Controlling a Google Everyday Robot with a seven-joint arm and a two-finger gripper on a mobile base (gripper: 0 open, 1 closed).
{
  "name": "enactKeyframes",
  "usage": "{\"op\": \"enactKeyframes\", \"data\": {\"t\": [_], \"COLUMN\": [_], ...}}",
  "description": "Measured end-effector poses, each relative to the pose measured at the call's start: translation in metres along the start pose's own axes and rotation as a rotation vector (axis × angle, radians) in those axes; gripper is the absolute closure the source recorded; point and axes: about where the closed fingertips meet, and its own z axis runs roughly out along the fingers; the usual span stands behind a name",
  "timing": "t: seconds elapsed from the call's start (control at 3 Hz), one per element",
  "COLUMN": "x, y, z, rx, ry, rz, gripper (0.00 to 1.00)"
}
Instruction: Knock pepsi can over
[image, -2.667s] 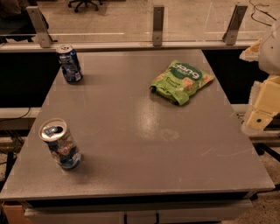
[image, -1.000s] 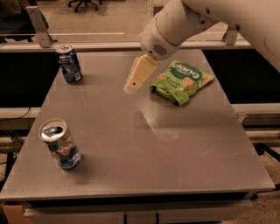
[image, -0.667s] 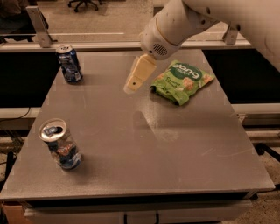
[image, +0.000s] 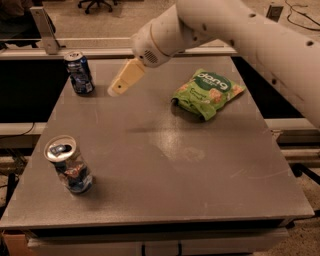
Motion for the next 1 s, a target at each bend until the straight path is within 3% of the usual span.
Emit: {"op": "enactKeyframes", "data": {"t": [0.33, 1.0], "x": [-0.027, -0.047], "y": [-0.016, -0.025], "z": [0.051, 0.134], "rx": [-0.013, -0.037], "ry": [-0.134, -0.255], "rz": [0.042, 0.131], "gripper": [0.0, 0.0]}}
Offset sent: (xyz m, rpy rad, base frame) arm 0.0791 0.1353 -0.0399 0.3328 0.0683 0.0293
